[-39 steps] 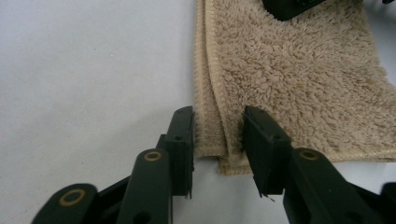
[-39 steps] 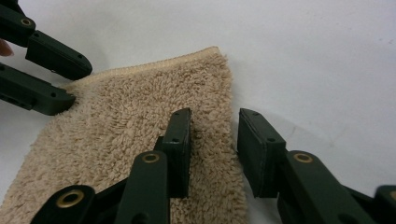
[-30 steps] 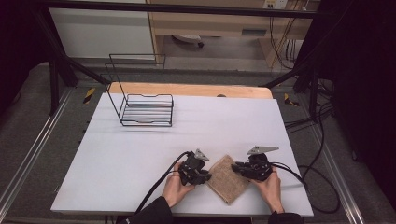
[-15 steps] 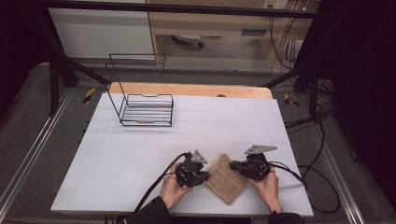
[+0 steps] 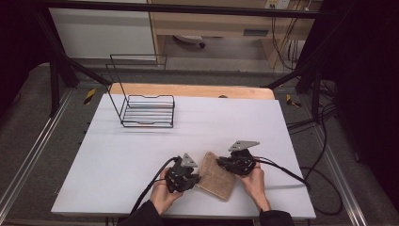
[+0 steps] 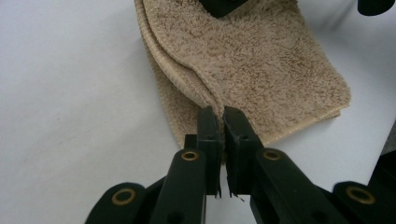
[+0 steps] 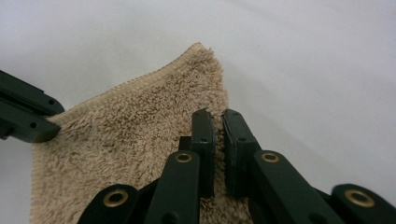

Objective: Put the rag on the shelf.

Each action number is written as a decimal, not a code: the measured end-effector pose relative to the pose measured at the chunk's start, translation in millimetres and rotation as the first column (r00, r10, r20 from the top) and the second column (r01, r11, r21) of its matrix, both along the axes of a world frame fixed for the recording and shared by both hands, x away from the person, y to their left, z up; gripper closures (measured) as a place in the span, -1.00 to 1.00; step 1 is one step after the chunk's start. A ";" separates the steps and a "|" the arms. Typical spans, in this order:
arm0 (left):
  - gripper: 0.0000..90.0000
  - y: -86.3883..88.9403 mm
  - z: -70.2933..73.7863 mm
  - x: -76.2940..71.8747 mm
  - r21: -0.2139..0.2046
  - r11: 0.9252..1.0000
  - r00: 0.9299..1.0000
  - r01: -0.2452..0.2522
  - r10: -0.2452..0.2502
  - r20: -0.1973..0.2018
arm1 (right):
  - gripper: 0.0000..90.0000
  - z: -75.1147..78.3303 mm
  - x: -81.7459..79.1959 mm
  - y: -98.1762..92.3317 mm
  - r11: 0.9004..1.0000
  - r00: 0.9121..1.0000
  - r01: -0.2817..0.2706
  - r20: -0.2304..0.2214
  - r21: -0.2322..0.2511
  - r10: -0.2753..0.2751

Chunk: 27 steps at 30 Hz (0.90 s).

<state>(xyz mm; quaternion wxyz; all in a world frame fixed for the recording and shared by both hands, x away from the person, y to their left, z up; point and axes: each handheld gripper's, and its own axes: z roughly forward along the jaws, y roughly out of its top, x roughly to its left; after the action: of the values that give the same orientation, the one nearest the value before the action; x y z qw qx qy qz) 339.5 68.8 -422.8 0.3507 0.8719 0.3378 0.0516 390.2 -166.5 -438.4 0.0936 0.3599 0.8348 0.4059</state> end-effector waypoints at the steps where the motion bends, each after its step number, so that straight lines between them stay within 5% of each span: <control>1: 0.90 0.0 0.0 0.0 0.000 1.000 1.000 0.000 0.000 0.000 | 0.89 0.0 1.6 3.5 1.000 1.000 -0.004 0.003 -0.004 0.004; 6: 0.85 7.8 -5.5 -2.6 -0.022 0.998 0.998 -0.056 0.056 -0.014 | 0.88 -1.4 10.2 17.3 0.999 0.999 -0.043 0.023 -0.019 0.043; 10: 0.53 11.8 -4.1 1.7 -0.023 0.998 0.998 -0.064 0.064 0.004 | 0.78 -8.2 15.5 18.9 0.999 1.000 -0.027 0.012 -0.038 0.027; 14: 0.21 18.4 6.3 18.3 -0.031 0.996 0.995 -0.080 0.081 0.064 | 0.52 -4.4 13.3 16.1 1.000 0.999 -0.012 0.037 -0.022 0.012; 15: -0.05 18.5 10.0 30.1 -0.034 0.995 0.993 -0.089 0.091 0.081 | 0.39 2.5 10.1 10.8 1.000 0.999 0.000 0.051 0.012 0.000; 18: -0.25 16.4 11.0 41.8 -0.040 0.994 0.992 -0.099 0.102 0.078 | 0.16 9.2 5.3 2.0 0.998 0.998 0.031 0.044 0.055 -0.034; 19: -0.30 13.8 10.3 49.2 -0.042 0.994 0.992 -0.097 0.100 0.073 | -0.04 12.8 -0.5 -11.4 0.994 0.995 0.079 0.048 0.076 -0.082; 23: -0.37 2.3 4.3 70.4 -0.022 0.996 0.994 -0.085 0.086 0.061 | -0.22 9.3 -12.0 -33.2 0.987 0.989 0.138 0.032 0.085 -0.141; 27: -0.23 -8.1 -5.6 92.3 -0.039 0.994 0.994 -0.102 0.104 0.040 | -0.15 -1.5 -20.2 -48.3 0.978 0.982 0.191 -0.015 0.083 -0.190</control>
<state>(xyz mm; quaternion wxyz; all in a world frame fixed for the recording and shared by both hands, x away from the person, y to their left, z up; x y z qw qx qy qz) 431.8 60.8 -428.4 0.3704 0.8455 0.3759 0.0817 369.9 -214.8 -439.8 0.1137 0.4433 0.7790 0.4287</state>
